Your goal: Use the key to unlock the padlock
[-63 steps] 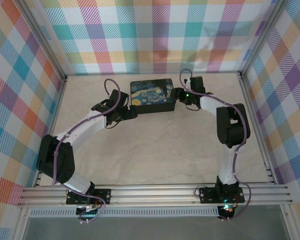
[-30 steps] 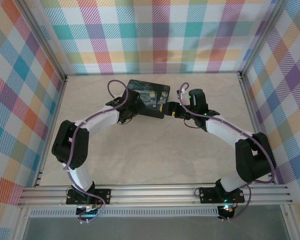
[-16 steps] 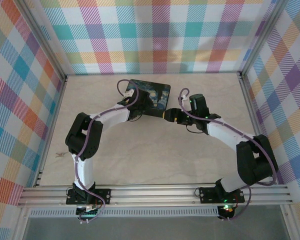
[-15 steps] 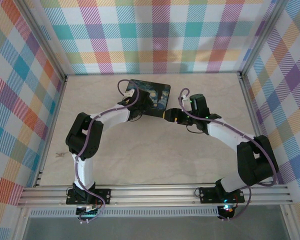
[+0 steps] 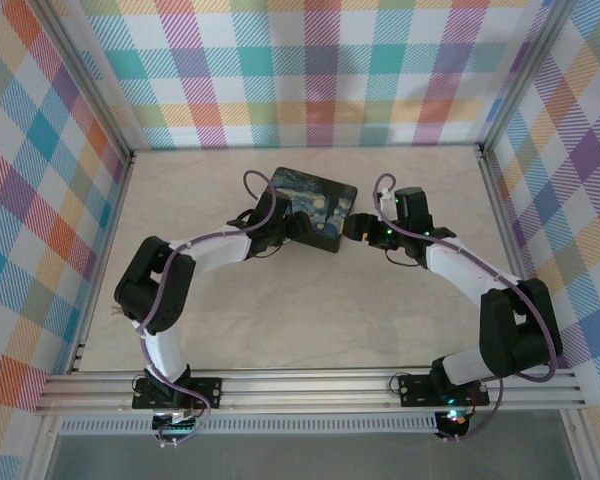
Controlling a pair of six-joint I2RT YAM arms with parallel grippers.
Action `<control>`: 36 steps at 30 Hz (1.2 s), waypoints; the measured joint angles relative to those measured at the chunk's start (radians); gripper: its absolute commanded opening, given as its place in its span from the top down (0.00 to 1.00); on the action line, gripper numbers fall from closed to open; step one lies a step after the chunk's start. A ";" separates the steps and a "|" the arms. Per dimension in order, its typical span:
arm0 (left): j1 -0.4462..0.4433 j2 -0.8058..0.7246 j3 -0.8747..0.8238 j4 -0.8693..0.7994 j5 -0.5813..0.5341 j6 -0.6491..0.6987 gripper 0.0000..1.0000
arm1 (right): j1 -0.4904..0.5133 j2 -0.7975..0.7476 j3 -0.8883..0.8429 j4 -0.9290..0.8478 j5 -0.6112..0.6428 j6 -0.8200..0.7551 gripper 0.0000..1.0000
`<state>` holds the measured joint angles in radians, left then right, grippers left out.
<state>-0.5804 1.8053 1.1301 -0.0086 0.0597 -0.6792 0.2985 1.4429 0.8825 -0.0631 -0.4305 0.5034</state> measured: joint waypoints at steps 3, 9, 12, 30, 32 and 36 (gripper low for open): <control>-0.008 -0.059 -0.022 -0.097 0.032 0.074 0.39 | -0.027 0.009 0.011 -0.029 0.032 -0.008 0.26; 0.025 -0.150 -0.050 -0.279 0.046 0.155 0.36 | -0.053 0.106 0.105 -0.051 0.114 -0.038 0.24; 0.102 -0.195 -0.107 -0.269 0.068 0.141 0.35 | -0.056 0.183 0.163 -0.044 0.129 -0.058 0.24; 0.201 0.075 0.193 -0.245 0.091 0.080 0.32 | 0.008 0.394 0.194 0.101 -0.100 -0.016 0.50; 0.202 0.123 0.258 -0.260 0.090 0.094 0.32 | 0.027 0.377 0.161 0.132 -0.113 0.003 0.51; 0.202 0.217 0.397 -0.300 0.101 0.126 0.30 | 0.077 0.331 0.109 0.135 -0.102 0.045 0.51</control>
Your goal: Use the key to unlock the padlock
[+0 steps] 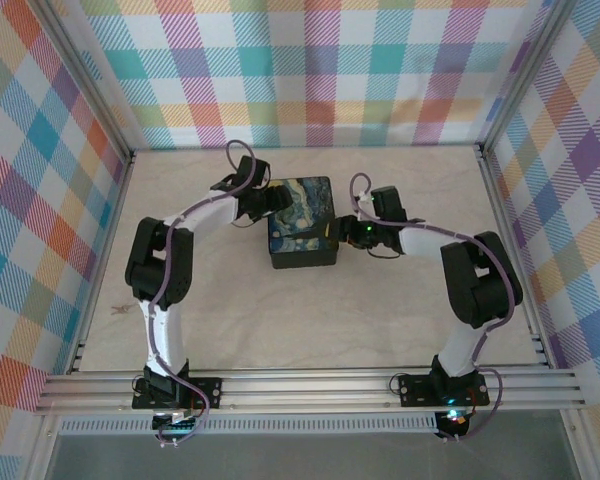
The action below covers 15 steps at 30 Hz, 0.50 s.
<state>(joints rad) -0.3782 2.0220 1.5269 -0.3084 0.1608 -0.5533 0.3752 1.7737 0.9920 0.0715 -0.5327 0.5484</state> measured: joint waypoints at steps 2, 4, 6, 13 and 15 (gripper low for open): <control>0.000 0.045 0.066 -0.009 0.000 0.012 0.28 | 0.050 -0.013 -0.015 0.004 0.013 0.031 0.49; 0.000 0.088 0.131 -0.011 -0.002 0.027 0.26 | 0.121 -0.015 -0.016 0.005 0.028 0.067 0.46; 0.000 0.127 0.198 -0.015 0.002 0.038 0.24 | 0.195 -0.010 -0.006 0.009 0.030 0.099 0.45; -0.036 0.119 0.273 -0.111 0.005 0.091 0.18 | 0.266 0.014 0.067 -0.039 0.025 0.108 0.39; -0.028 0.080 0.243 -0.134 0.000 0.103 0.17 | 0.239 -0.014 0.073 -0.087 0.044 0.075 0.38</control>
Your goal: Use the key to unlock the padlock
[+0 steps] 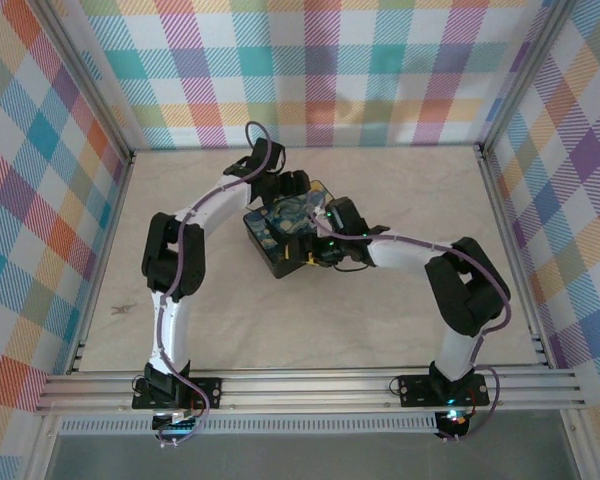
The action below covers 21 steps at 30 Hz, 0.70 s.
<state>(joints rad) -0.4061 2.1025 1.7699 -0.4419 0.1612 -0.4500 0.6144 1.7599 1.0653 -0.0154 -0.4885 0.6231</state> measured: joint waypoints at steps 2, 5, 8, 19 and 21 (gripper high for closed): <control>0.020 -0.056 -0.053 -0.028 -0.007 0.006 0.16 | -0.032 -0.045 0.007 -0.043 0.024 -0.037 0.36; 0.052 -0.158 -0.146 -0.057 -0.030 0.014 0.15 | -0.090 -0.122 0.020 -0.086 0.060 -0.088 0.32; 0.075 -0.264 -0.257 -0.061 -0.058 0.011 0.15 | -0.147 -0.162 0.027 -0.103 0.077 -0.124 0.27; 0.059 -0.526 -0.727 0.003 -0.039 -0.127 0.13 | -0.299 -0.037 0.118 -0.159 0.178 -0.289 0.23; 0.051 -0.547 -0.740 0.023 -0.028 -0.151 0.13 | -0.303 0.000 0.134 -0.160 0.179 -0.312 0.24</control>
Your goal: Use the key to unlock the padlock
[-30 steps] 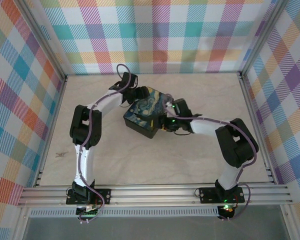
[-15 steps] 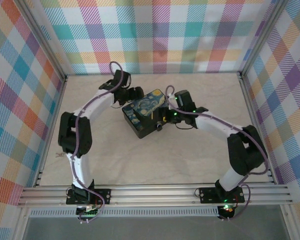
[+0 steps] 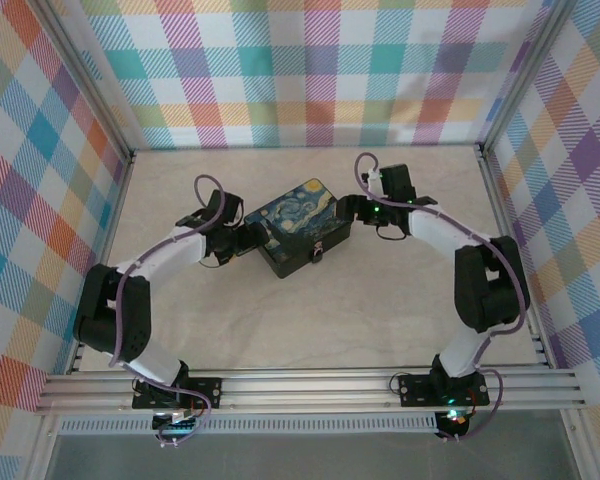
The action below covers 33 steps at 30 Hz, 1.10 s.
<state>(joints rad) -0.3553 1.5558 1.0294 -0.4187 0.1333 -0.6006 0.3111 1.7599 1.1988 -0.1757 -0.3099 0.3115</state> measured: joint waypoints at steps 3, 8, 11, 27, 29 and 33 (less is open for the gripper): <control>-0.020 0.000 0.001 0.047 0.020 -0.028 0.13 | 0.000 0.053 0.034 -0.002 -0.006 -0.017 0.26; -0.039 0.062 0.038 0.096 0.047 -0.058 0.13 | 0.000 0.076 0.053 0.002 -0.026 -0.016 0.25; -0.040 0.106 0.071 0.100 0.044 -0.061 0.13 | 0.000 0.076 0.055 -0.002 -0.026 -0.014 0.22; 0.290 -0.180 0.018 -0.281 -0.468 -0.211 0.19 | 0.004 -0.145 0.014 -0.051 -0.025 -0.009 0.26; 0.381 -0.238 -0.074 -0.301 -0.493 -0.246 0.22 | 0.011 -0.157 -0.011 -0.052 -0.040 0.002 0.27; 0.521 -0.293 -0.178 -0.349 -0.518 -0.282 0.29 | 0.051 -0.175 -0.055 -0.054 -0.061 0.022 0.27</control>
<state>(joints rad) 0.1658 1.2625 0.8513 -0.7677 -0.3843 -0.8829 0.3626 1.5852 1.1435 -0.2298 -0.3710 0.3336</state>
